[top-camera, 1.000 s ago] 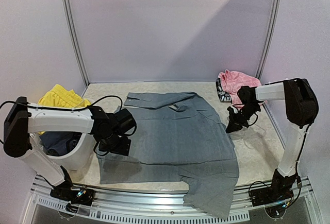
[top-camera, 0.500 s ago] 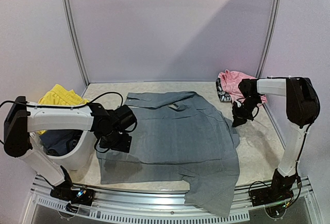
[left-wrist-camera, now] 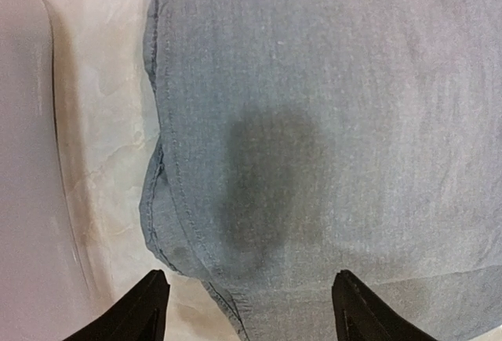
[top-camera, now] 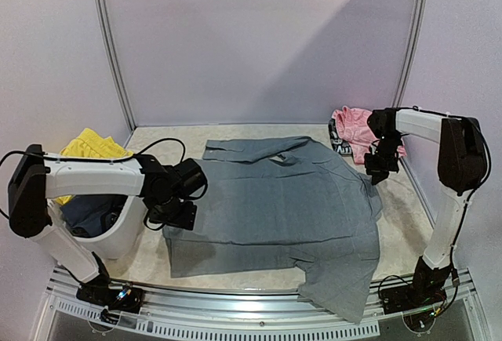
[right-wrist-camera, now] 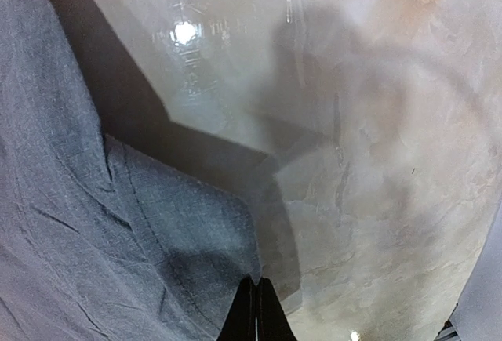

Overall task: Fold and stack the mixed laundry pile
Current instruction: Move the flattened shirt to the center of the board.

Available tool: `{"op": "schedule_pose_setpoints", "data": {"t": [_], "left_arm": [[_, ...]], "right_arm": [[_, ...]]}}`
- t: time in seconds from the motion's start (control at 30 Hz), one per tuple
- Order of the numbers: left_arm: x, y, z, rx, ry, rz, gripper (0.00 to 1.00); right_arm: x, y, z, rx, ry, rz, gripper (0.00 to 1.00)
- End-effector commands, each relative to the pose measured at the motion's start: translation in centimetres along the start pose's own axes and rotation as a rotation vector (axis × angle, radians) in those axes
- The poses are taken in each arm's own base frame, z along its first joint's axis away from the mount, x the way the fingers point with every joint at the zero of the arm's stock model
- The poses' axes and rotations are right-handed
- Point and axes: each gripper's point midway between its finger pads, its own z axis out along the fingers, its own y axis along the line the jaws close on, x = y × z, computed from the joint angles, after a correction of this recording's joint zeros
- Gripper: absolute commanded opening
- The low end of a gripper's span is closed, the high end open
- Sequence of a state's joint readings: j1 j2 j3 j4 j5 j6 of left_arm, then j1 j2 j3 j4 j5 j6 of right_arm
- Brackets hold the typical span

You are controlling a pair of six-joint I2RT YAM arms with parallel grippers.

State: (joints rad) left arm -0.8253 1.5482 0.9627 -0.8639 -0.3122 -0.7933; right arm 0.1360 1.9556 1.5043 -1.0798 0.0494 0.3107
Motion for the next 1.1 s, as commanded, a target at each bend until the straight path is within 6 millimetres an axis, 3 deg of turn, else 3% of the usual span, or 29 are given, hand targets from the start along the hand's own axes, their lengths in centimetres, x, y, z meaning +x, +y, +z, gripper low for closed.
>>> {"op": "schedule_pose_setpoints", "data": {"t": [0.0,0.3,0.63,0.8,1.07], "left_arm": [[-0.4,0.8,0.9,-0.035,0.010,-0.002,0.72],[-0.2,2.5,2.0,-0.128,0.055,-0.028,0.73],[0.0,1.7,4.0,-0.119,0.095,-0.022,0.67],[-1.1,1.6,4.8,-0.145,0.085,-0.004,0.53],[-3.9,2.9,5.9,-0.191,0.084,-0.031,0.50]], "right_arm": [[-0.3,0.3,-1.8,-0.038,-0.032,-0.001,0.00],[0.0,-0.1,-1.9,-0.017,-0.030,-0.001,0.00],[-0.8,0.2,-0.8,-0.020,-0.032,-0.003,0.00],[-2.0,0.6,0.0,-0.015,-0.030,0.009,0.00],[-4.7,1.8,0.9,-0.043,-0.054,0.037,0.00]]}}
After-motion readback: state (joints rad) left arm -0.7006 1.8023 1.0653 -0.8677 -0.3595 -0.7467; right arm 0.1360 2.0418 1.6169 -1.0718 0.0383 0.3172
